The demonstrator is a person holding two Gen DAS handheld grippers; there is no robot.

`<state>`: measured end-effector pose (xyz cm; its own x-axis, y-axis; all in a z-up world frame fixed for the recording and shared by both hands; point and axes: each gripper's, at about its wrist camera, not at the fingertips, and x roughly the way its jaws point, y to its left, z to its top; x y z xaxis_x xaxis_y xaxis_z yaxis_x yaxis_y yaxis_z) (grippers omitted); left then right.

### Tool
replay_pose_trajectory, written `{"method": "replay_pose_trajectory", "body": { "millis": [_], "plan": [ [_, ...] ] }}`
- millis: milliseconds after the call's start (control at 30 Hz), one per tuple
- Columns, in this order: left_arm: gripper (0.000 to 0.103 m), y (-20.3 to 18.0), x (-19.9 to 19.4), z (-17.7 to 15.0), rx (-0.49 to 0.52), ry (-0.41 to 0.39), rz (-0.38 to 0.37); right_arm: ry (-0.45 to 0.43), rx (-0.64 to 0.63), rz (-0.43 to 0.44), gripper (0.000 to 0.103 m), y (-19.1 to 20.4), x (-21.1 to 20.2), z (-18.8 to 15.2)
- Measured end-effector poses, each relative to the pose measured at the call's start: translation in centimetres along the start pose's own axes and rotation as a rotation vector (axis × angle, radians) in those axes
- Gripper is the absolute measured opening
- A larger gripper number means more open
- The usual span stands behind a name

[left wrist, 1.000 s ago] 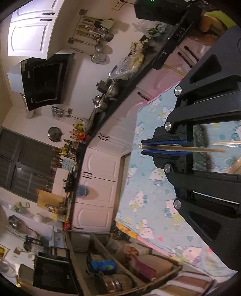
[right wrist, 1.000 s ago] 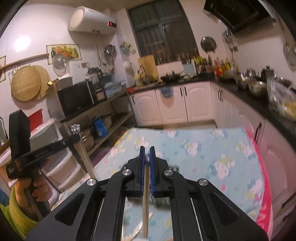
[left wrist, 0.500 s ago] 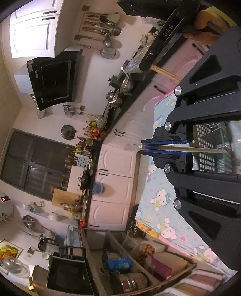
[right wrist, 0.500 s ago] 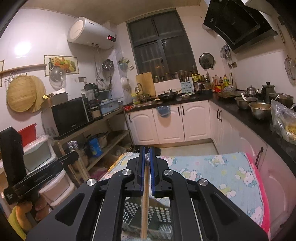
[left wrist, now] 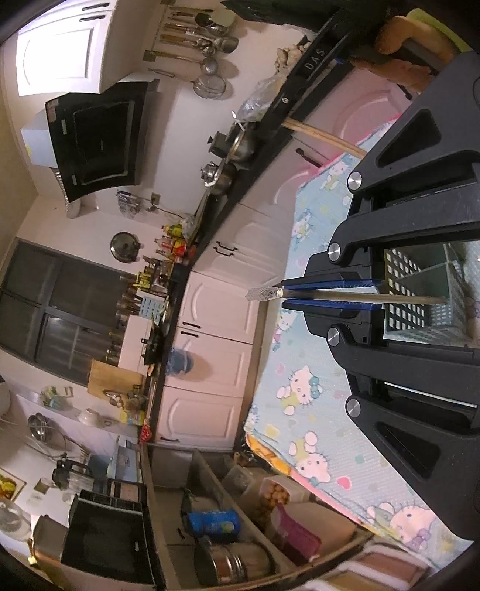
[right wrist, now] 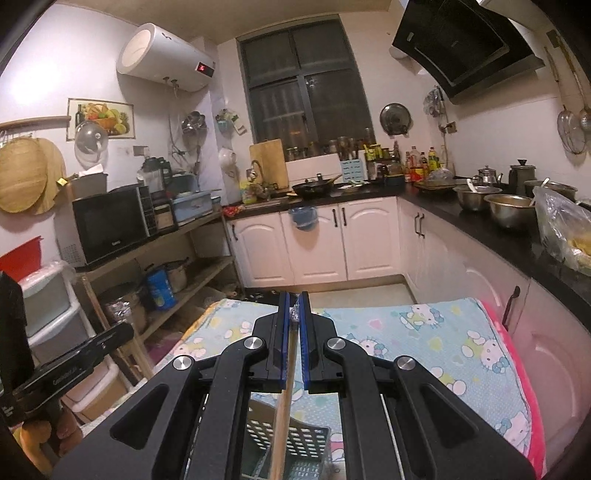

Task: Organize utensils
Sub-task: 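Lift the held chopsticks with both tools and carry them above the green caddy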

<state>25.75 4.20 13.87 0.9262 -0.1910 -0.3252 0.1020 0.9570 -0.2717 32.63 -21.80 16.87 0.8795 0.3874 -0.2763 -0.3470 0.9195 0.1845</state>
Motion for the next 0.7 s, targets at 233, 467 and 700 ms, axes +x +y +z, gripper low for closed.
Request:
{"method": "replay_pose_trajectory", "body": {
  "millis": [233, 467, 700],
  "plan": [
    [0.001, 0.3, 0.7, -1.4, -0.003, 0.014, -0.006, -0.01, 0.049, 0.016, 0.005, -0.8, 0.7, -0.1],
    [0.001, 0.4, 1.1, -1.6, 0.0, 0.014, -0.003, -0.042, 0.021, 0.018, 0.005, -0.5, 0.5, 1.5],
    [0.001, 0.7, 1.8, -1.6, -0.005, 0.03, 0.006, -0.03, 0.059, 0.006, 0.005, -1.5, 1.6, 0.8]
  ]
}}
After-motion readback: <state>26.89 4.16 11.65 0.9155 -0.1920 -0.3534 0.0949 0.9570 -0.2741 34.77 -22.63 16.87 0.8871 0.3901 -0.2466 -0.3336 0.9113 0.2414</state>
